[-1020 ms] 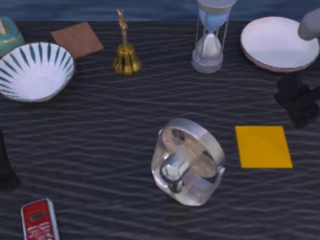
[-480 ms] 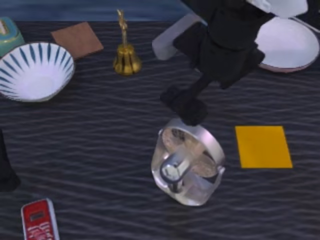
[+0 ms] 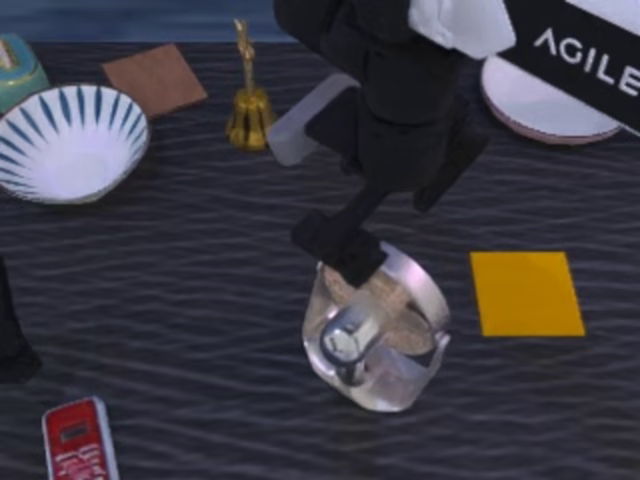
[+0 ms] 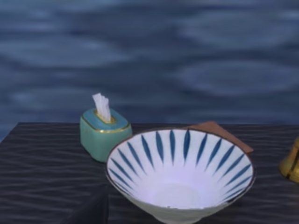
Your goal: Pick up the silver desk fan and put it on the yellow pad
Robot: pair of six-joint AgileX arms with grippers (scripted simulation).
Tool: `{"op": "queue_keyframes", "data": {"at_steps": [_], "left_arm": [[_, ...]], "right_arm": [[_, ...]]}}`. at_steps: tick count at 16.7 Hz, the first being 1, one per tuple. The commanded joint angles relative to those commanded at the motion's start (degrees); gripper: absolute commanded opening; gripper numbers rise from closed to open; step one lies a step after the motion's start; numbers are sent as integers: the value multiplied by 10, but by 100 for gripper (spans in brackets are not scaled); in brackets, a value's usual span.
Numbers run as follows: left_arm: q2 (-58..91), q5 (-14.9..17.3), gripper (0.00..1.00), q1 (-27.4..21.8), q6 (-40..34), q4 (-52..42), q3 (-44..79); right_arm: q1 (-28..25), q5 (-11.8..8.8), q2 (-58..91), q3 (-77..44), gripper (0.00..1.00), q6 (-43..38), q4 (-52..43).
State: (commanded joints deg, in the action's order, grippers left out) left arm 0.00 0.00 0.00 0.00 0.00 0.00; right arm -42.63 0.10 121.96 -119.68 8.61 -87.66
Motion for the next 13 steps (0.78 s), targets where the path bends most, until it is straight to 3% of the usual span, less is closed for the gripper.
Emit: {"op": "queue_keyframes", "data": {"at_steps": [13], "left_arm": [[0,0,100,0,0,0,0]], "right_arm": [[-1,0,-13,133,100,-1,121]]}}
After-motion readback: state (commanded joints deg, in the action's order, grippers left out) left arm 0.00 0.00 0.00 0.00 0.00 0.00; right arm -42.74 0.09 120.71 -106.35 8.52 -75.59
